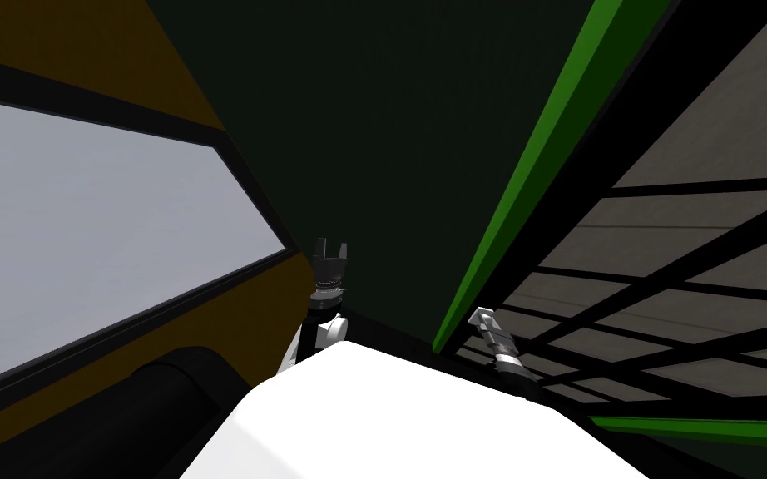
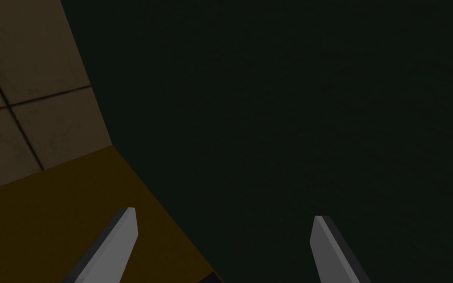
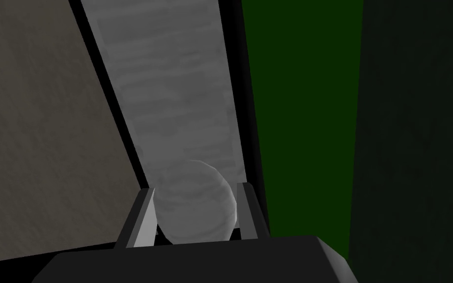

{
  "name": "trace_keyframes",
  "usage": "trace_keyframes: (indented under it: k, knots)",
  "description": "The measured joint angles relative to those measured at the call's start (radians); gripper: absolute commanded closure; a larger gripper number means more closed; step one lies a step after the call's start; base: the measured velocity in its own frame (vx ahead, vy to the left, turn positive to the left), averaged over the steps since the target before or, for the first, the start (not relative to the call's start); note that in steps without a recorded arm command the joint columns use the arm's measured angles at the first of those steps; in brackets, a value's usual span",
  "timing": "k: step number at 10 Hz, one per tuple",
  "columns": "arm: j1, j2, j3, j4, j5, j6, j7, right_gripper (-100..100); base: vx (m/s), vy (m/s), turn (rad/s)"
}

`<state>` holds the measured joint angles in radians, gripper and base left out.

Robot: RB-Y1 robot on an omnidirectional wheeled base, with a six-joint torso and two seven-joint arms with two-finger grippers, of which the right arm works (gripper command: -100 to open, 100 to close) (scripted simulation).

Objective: Pull the door open

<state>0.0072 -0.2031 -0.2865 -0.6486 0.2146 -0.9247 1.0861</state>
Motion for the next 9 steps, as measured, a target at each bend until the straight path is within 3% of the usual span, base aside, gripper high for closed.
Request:
trace_keyframes:
  k: [9]
  knots:
    - [-0.004, -0.012, 0.042, -0.003, -0.056, 0.001, -0.225, 100, -0.028, -0.008, 0.016]
